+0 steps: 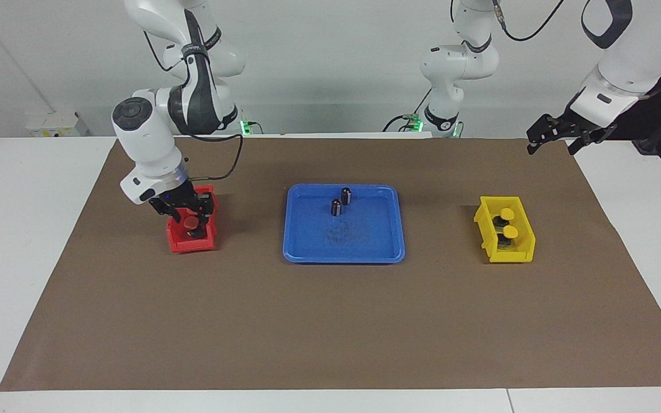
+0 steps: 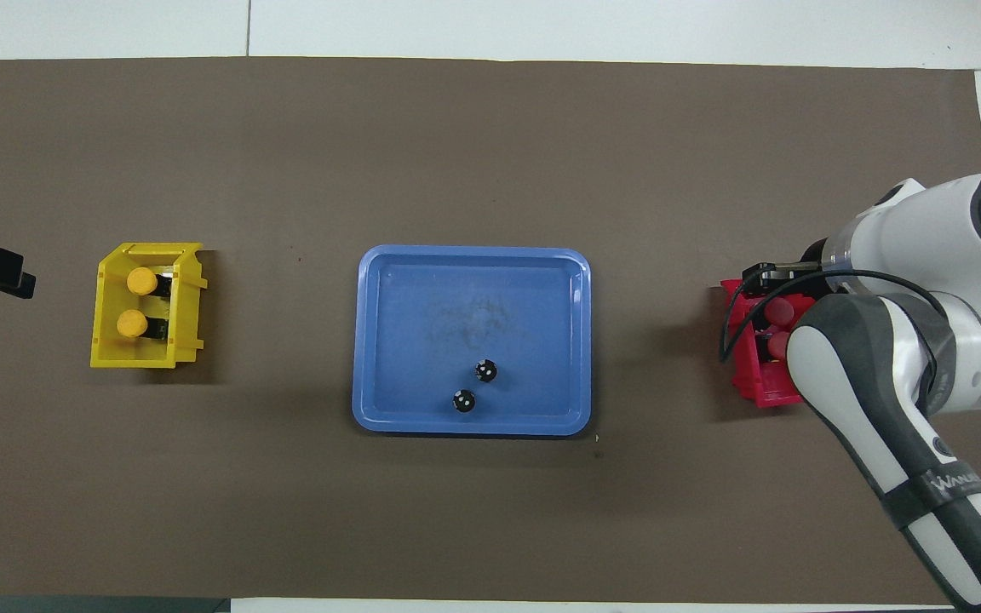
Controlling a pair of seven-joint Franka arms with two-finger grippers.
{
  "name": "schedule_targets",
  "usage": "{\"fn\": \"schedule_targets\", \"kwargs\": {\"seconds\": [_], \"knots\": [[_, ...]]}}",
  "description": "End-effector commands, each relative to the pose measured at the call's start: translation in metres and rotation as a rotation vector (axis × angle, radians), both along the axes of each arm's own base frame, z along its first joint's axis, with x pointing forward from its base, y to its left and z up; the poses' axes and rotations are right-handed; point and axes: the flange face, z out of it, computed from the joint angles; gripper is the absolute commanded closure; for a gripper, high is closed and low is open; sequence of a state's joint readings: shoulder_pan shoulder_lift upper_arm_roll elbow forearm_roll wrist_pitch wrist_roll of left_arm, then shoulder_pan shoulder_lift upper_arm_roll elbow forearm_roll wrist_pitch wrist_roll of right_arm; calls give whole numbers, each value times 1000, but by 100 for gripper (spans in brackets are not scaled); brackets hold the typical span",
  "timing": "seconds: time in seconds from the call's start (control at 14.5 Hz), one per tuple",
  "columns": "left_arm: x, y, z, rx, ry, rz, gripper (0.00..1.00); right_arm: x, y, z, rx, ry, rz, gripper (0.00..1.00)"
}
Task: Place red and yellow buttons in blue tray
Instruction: 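Reach into the red caddy and grasp a red button with the right gripper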
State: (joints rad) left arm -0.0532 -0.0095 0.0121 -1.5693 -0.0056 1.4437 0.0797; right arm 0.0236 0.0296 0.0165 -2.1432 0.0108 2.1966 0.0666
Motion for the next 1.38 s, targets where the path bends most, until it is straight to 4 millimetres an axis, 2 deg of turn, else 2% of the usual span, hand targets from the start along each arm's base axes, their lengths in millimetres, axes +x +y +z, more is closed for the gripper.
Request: {"fn": "schedule_targets", "kwargs": {"seconds": [0.0,0.14,0.34,0.48,0.96,1.17,1.31], "knots": [[-7,-11,0,15,-14,-28,0,-12,-9,-13,14,-19,15,30],[-1,-15,0,12,-62,-34,0,-19,-9,-22,13,-18,16,32],[2,-20,1,11,-83,-45,0,-23,-12,-25,12,-26,40,32],[0,-20,0,11,-74,-40,0,-23,-28,-30,10,-30,44,32],[-4,-12,-7,13,-48,-24,0,-25,-21,-34,10,-39,47,35],[-10,-10,-10,19,-31,-7,0,-32,-20,-44,8,-51,49,42],[-8,-6,-8,19,-44,7,0,-32,-20,-44,8,-51,49,56]]}}
